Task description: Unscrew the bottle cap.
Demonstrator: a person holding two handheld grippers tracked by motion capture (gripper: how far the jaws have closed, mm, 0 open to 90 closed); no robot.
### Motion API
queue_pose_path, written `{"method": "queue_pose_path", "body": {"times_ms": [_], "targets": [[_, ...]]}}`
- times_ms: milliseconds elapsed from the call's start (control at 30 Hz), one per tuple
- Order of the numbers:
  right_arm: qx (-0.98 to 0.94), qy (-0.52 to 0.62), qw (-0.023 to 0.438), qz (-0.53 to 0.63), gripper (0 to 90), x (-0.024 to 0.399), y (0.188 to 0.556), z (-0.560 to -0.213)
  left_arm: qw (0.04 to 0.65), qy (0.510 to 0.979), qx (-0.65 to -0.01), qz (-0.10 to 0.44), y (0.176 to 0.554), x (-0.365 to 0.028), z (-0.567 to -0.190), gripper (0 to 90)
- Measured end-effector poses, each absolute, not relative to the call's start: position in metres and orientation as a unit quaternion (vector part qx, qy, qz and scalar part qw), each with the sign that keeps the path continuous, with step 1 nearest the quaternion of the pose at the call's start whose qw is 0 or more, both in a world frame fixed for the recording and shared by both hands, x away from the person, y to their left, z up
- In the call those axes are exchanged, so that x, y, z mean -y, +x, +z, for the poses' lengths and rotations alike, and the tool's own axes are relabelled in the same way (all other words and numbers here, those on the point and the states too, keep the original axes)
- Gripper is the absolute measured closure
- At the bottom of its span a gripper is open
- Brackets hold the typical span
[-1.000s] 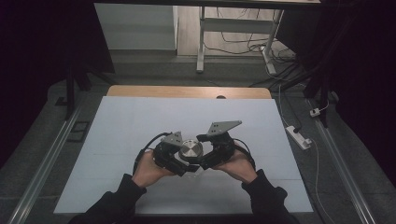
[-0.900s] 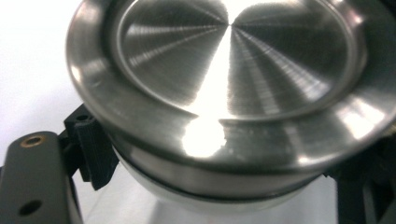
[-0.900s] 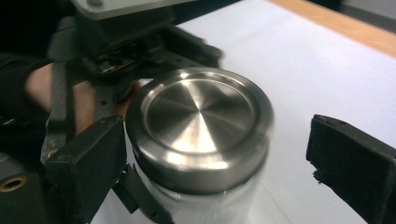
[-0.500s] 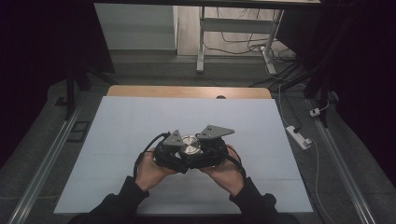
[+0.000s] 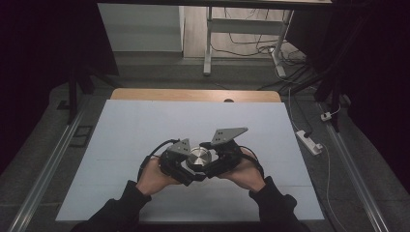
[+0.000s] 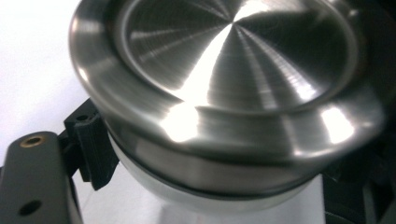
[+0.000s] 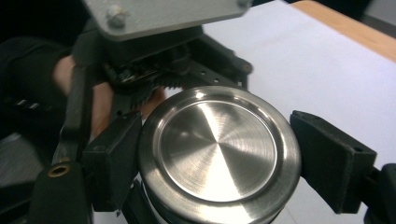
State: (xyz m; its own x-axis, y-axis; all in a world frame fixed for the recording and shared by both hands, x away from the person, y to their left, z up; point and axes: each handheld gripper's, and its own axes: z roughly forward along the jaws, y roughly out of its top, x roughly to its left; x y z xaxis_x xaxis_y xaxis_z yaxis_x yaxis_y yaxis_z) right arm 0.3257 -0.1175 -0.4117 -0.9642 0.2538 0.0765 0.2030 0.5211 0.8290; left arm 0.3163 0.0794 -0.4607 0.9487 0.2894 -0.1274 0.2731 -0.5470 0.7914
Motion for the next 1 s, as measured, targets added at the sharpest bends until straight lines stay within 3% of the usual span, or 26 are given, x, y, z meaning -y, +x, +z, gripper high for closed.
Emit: {"method": "queue_pose_path", "body": {"times_ms": [167, 333, 367, 467, 600, 867, 933, 1000], "targets": [[-0.874, 0.081, -0.012, 0.479, 19.6, 0.125, 0.328, -0.411, 0.451, 0.886, -0.109, -0.013, 0.313, -0.077, -0.46, 15.7], [-0.872, 0.048, -0.041, 0.486, 19.1, 0.13, 0.33, -0.415, 0.445, 0.89, -0.1, -0.017, 0.311, -0.073, -0.46, 15.6], [-0.872, 0.069, -0.034, 0.484, 13.0, 0.131, 0.331, -0.416, 0.445, 0.889, -0.106, -0.012, 0.311, -0.074, -0.46, 15.7], [-0.871, 0.123, -0.006, 0.475, 6.1, 0.129, 0.332, -0.414, 0.447, 0.883, -0.142, 0.0, 0.314, -0.077, -0.46, 15.7], [-0.871, 0.168, 0.043, 0.46, 4.4, 0.125, 0.327, -0.411, 0.445, 0.875, -0.189, 0.024, 0.318, -0.084, -0.458, 15.6], [-0.846, 0.229, 0.109, 0.468, 13.3, 0.106, 0.311, -0.412, 0.437, 0.872, -0.215, 0.048, 0.315, -0.081, -0.457, 15.7], [-0.847, 0.223, 0.109, 0.47, 19.1, 0.104, 0.308, -0.412, 0.437, 0.873, -0.212, 0.048, 0.314, -0.08, -0.457, 15.7], [-0.852, 0.214, 0.113, 0.464, 19.4, 0.104, 0.307, -0.41, 0.437, 0.876, -0.2, 0.043, 0.314, -0.081, -0.456, 15.7]]}}
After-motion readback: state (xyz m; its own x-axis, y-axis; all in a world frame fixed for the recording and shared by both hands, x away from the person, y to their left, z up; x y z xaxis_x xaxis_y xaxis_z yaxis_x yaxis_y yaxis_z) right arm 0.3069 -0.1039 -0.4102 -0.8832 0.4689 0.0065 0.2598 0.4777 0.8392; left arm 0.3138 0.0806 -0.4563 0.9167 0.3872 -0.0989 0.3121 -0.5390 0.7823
